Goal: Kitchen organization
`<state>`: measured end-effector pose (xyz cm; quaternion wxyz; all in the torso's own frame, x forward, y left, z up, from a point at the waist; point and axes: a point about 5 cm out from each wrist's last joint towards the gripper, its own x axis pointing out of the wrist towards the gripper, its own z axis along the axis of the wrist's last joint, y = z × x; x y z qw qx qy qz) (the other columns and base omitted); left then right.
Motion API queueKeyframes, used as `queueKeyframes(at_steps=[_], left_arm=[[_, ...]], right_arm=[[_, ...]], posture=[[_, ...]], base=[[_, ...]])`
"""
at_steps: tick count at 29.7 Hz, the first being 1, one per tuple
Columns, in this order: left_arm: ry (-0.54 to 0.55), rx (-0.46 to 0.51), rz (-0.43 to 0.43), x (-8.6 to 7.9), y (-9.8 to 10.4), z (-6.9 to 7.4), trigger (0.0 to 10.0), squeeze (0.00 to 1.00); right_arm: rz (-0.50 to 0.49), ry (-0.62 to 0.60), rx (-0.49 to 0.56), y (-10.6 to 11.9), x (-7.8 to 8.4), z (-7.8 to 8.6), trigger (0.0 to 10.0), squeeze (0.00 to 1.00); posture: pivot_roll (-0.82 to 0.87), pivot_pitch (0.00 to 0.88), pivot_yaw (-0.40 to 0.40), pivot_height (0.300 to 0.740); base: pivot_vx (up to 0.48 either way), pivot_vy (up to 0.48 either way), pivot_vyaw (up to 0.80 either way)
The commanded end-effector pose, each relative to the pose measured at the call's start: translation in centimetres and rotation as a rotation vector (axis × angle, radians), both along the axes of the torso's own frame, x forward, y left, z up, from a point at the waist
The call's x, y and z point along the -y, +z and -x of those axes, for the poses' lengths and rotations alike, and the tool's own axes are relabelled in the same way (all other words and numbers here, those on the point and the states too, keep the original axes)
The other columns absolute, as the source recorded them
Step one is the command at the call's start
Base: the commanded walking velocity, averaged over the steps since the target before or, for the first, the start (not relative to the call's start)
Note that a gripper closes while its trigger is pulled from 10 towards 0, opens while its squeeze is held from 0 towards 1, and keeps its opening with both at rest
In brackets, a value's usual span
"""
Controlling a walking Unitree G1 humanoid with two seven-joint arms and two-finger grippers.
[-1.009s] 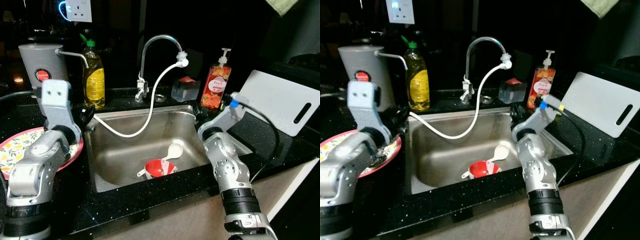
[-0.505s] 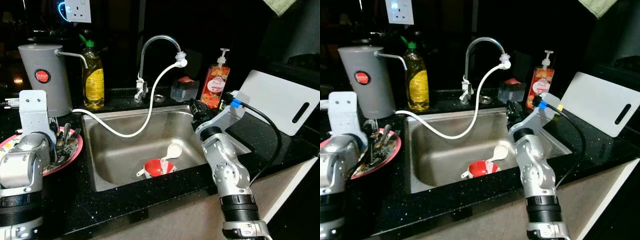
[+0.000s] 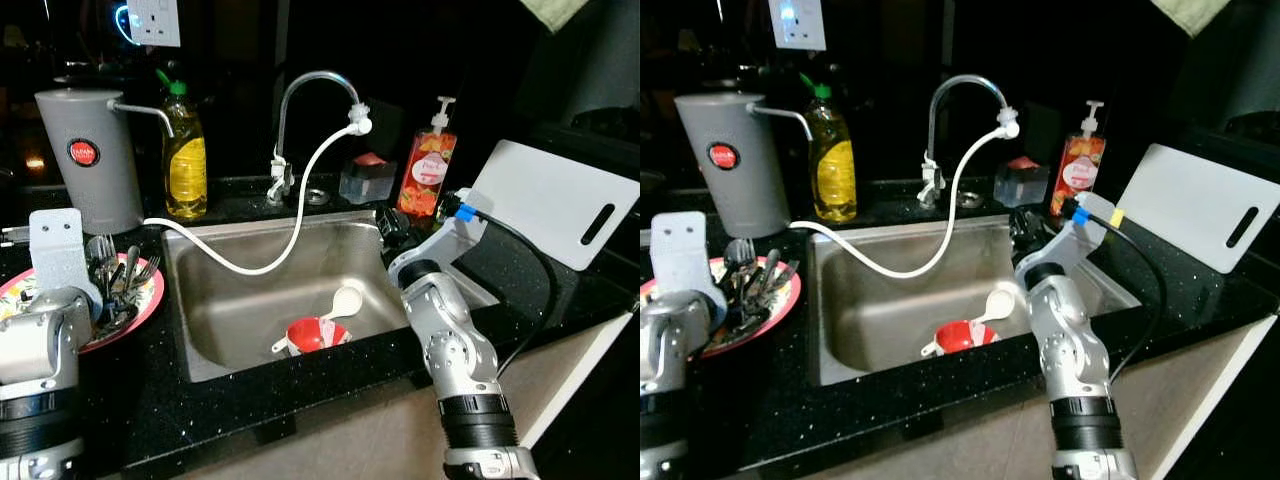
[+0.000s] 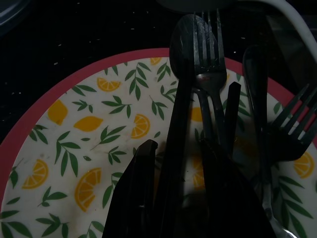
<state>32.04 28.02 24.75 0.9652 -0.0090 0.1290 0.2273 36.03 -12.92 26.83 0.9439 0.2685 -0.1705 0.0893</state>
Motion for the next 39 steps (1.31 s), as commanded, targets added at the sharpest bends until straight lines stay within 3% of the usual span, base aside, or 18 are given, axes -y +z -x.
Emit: queueKeyframes(at_steps=[1,16,17,19,20,21,24,25,26,27,29,32,33,34,39], left_arm=[[0.008,-0.029,0.011,-0.1,-0.5,0.0,10.0,0.0],[0.046,-0.04,0.055,-0.8,-1.2,0.4,10.0,0.0],[0.046,-0.043,0.059,-0.8,-1.3,0.4,9.4,0.0],[0.047,-0.045,0.062,-0.8,-1.4,0.4,9.4,0.0],[0.047,-0.049,0.072,-0.8,-1.6,0.4,7.8,0.0],[0.044,-0.055,0.079,-0.8,-1.8,0.4,6.9,0.0],[0.043,-0.057,0.083,-0.7,-1.9,0.4,6.1,0.0],[0.041,-0.058,0.085,-0.7,-2.0,0.4,4.9,0.0],[0.04,-0.06,0.087,-0.6,-2.1,0.4,4.7,0.0],[0.04,-0.062,0.089,-0.6,-2.2,0.4,3.8,0.0],[0.04,-0.065,0.094,-0.6,-2.3,0.4,3.6,0.0],[0.039,-0.07,0.102,-0.6,-2.6,0.4,1.5,0.0],[0.039,-0.07,0.102,-0.6,-2.6,0.4,1.5,0.0],[0.039,-0.07,0.103,-0.6,-2.6,0.4,0.0,0.0],[0.042,-0.063,0.1,-0.6,-2.6,0.4,0.0,0.0]], right_arm=[[-0.003,-0.01,-0.022,-0.5,0.4,0.0,10.0,0.0],[-0.006,-0.004,-0.039,-0.9,0.3,-0.1,10.0,0.0],[-0.006,-0.003,-0.04,-0.9,0.2,-0.1,10.0,0.0],[-0.006,-0.003,-0.04,-1.0,0.2,-0.1,10.0,0.0],[-0.007,-0.003,-0.042,-1.0,0.2,-0.1,10.0,0.0],[-0.009,-0.003,-0.043,-1.0,0.3,-0.1,10.0,0.0],[-0.009,-0.004,-0.043,-1.0,0.3,-0.1,10.0,0.0],[-0.011,-0.005,-0.045,-1.0,0.3,-0.1,10.0,0.0],[-0.013,-0.005,-0.046,-1.0,0.3,-0.1,10.0,0.0],[-0.013,-0.006,-0.047,-1.0,0.3,-0.1,10.0,0.0],[-0.014,-0.006,-0.048,-1.0,0.3,-0.1,10.0,0.0],[-0.015,-0.008,-0.049,-1.0,0.4,-0.1,10.0,0.0],[-0.015,-0.008,-0.049,-1.0,0.4,-0.1,10.0,0.0],[-0.016,-0.008,-0.05,-1.1,0.4,-0.1,10.0,0.0],[-0.018,-0.009,-0.053,-1.1,0.4,-0.1,10.0,0.0]], posture=[[-0.03,0.0,-0.08,0.74],[-0.03,0.0,-0.085,0.74],[-0.03,0.0,-0.085,0.74],[-0.03,0.0,-0.085,0.74],[-0.03,0.0,-0.085,0.74],[-0.03,0.0,-0.085,0.74],[-0.03,0.0,-0.085,0.74],[-0.03,0.0,-0.086,0.74],[-0.03,0.0,-0.086,0.74],[-0.03,0.0,-0.086,0.74],[-0.03,0.0,-0.086,0.74],[-0.03,0.0,-0.086,0.74],[-0.03,0.0,-0.086,0.74],[-0.03,0.0,-0.087,0.74],[-0.03,0.0,-0.088,0.74]], base=[[0.0,0.0,0.0],[0.0,0.0,0.0],[0.0,0.0,0.0],[0.0,0.0,0.0],[0.0,0.0,0.0],[0.0,0.0,0.0],[0.0,0.0,0.0],[0.0,0.0,0.0],[0.0,0.0,0.0],[0.0,0.0,0.0],[0.0,0.0,0.0],[0.0,0.0,0.0],[0.0,0.0,0.0],[0.0,0.0,0.0],[0.0,0.0,0.0]])
